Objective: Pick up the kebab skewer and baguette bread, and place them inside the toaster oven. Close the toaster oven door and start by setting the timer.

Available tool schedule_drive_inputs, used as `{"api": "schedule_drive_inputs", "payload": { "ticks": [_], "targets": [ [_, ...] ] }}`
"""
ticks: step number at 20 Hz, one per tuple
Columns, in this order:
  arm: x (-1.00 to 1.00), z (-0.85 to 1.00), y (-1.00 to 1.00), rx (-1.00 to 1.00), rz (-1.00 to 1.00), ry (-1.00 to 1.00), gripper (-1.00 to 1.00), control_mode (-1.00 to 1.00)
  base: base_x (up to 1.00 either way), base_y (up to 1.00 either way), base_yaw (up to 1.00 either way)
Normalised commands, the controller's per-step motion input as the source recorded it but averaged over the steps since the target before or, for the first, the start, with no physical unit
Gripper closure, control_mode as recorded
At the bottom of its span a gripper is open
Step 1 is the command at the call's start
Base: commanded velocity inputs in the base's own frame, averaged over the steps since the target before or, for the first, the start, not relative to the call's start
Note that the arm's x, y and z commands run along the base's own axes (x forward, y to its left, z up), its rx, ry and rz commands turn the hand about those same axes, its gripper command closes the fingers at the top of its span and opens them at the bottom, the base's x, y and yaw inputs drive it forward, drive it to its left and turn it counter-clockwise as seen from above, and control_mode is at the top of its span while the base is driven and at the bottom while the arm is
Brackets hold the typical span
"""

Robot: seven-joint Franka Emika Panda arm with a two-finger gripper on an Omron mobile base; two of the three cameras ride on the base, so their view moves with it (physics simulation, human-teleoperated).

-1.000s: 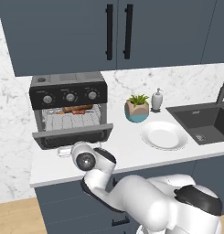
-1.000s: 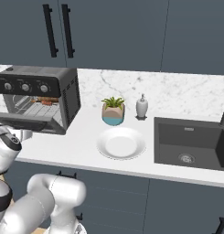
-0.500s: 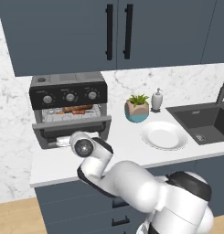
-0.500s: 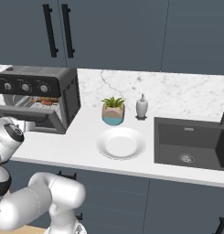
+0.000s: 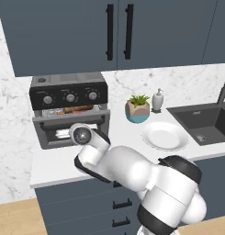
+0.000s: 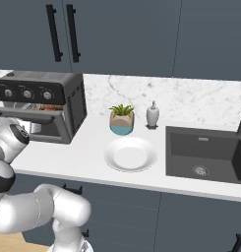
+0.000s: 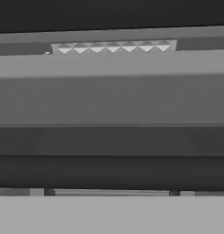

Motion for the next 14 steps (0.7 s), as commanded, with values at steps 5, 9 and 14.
{"api": "schedule_drive_inputs", "payload": {
  "ticks": [5, 9, 14],
  "targets": [
    [0.39, 0.11, 0.0, 0.0, 0.0, 0.01, -1.0, -1.0, 0.0, 0.0, 0.0],
    [0.35, 0.01, 0.0, 0.0, 0.0, 0.0, -1.0, -1.0, 0.0, 0.0, 0.0],
    [0.17, 0.0, 0.0, 0.0, 0.0, 0.0, -1.0, -1.0, 0.0, 0.0, 0.0]
  ]
}}
